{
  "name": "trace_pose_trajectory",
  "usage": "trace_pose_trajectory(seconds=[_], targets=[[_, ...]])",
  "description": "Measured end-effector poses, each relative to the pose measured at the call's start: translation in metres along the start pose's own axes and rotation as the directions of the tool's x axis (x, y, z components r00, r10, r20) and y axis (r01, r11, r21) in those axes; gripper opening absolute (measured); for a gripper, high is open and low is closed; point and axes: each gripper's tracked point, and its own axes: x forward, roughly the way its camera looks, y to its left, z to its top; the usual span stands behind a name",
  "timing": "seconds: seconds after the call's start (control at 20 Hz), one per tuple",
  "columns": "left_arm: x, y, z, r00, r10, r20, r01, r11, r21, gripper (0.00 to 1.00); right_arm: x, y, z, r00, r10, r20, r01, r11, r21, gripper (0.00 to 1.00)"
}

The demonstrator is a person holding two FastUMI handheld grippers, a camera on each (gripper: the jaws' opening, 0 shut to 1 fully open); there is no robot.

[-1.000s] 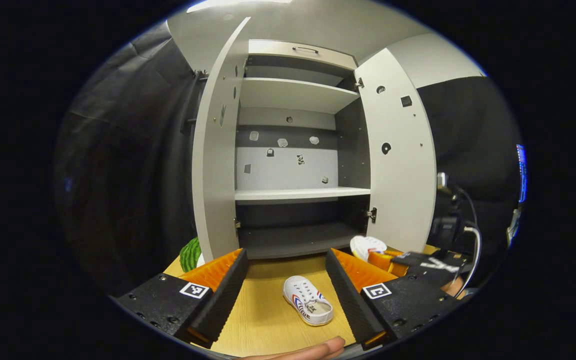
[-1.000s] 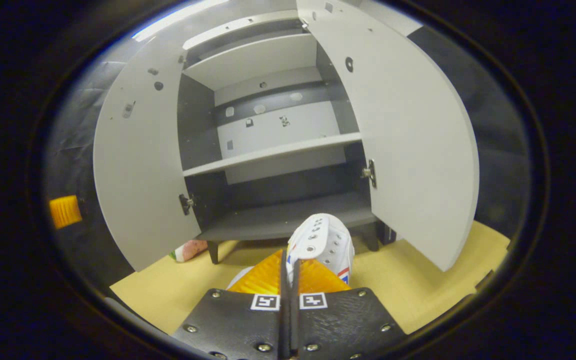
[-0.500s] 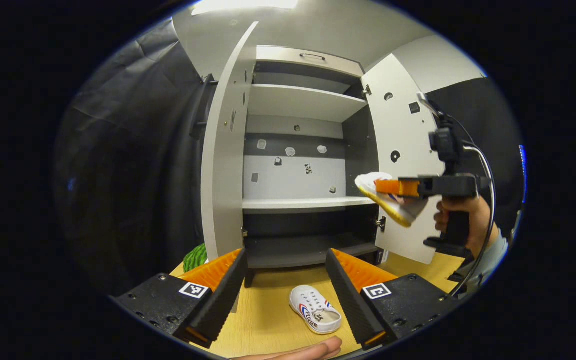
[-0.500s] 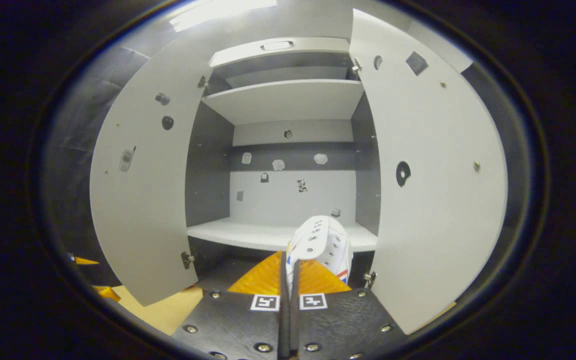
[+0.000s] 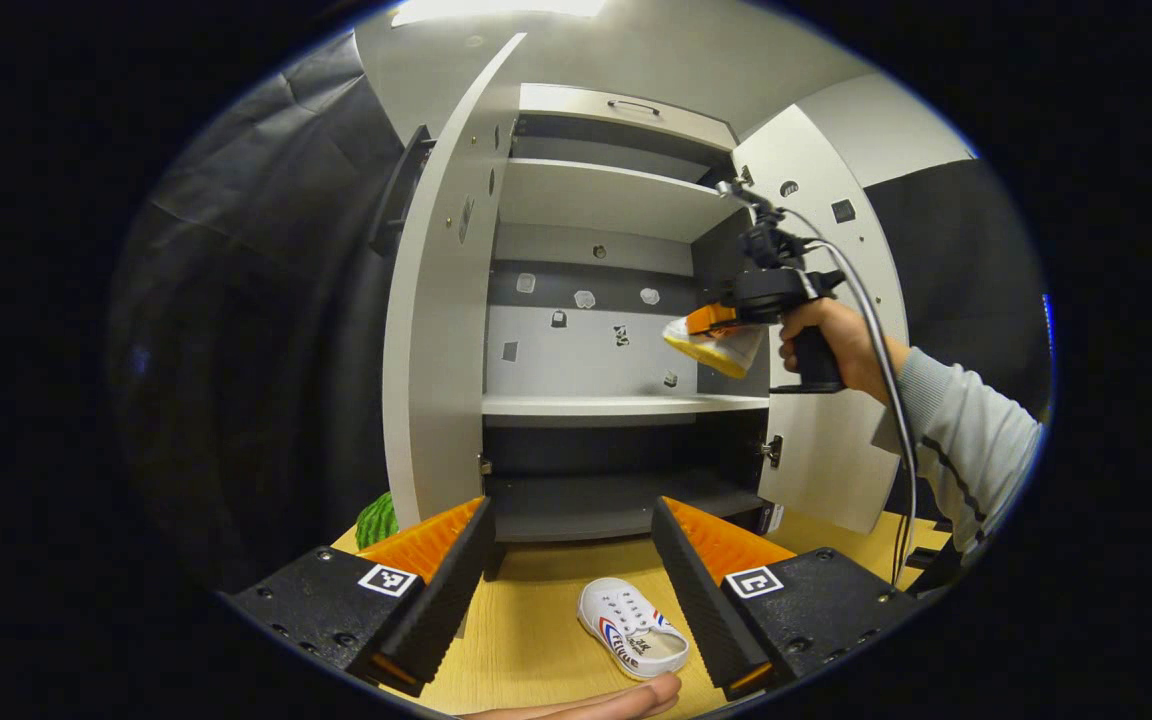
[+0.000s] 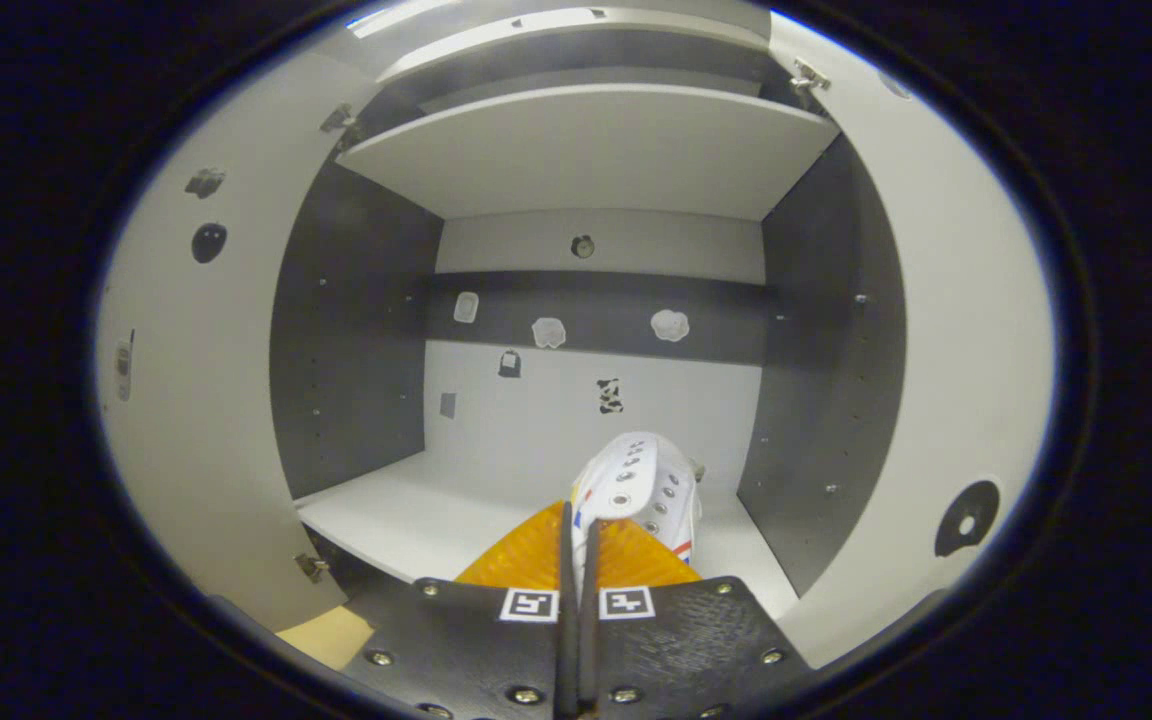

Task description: Grab one shoe with the right hand and put it into the shoe cabinet, grab the other shoe with the left hand and put it into the shoe cabinet; then close the right door with the right hand and the left door with the left hand.

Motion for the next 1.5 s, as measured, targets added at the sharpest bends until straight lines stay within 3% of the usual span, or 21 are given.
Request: trace_pose_trajectory(seconds=[0.4,0.5,0.55,0.65,0.7,1.1,1.35,1.5], targets=[[0.011,0.009,-0.015,0.999,0.016,-0.028,-0.016,1.0,0.005,0.96,0.088,-0.031,-0.044,0.983,-0.126,-0.132,0.107,0.984,-0.14,0.01],[0.013,0.01,-0.017,0.999,0.025,-0.038,-0.024,1.0,0.009,0.96,0.091,-0.042,-0.054,0.975,-0.167,-0.144,0.146,0.979,-0.146,0.1],[0.013,0.011,-0.019,0.999,0.027,-0.046,-0.026,1.0,0.017,0.96,0.088,-0.043,-0.049,0.978,-0.174,-0.115,0.159,0.979,-0.126,0.26],[0.014,0.011,-0.02,0.998,0.027,-0.055,-0.026,0.999,0.023,0.96,0.064,-0.042,-0.03,0.982,-0.18,-0.055,0.176,0.981,-0.08,0.84],[0.014,0.01,-0.021,0.998,0.024,-0.059,-0.023,1.0,0.019,0.96,0.053,-0.042,-0.026,0.982,-0.184,-0.034,0.182,0.981,-0.062,0.99],[0.017,-0.001,-0.039,0.99,0.033,-0.137,-0.034,0.999,-0.007,0.97,-0.117,-0.008,-0.015,0.986,-0.135,0.099,0.132,0.991,0.031,0.99],[0.014,-0.017,-0.075,0.969,0.025,-0.247,-0.033,0.999,-0.027,0.97,-0.243,0.011,-0.051,0.971,-0.173,0.163,0.174,0.985,0.013,0.98],[0.013,-0.029,-0.098,0.956,-0.003,-0.292,-0.011,0.999,-0.046,0.98,-0.299,0.021,-0.083,0.97,-0.161,0.183,0.161,0.987,0.013,0.98]])
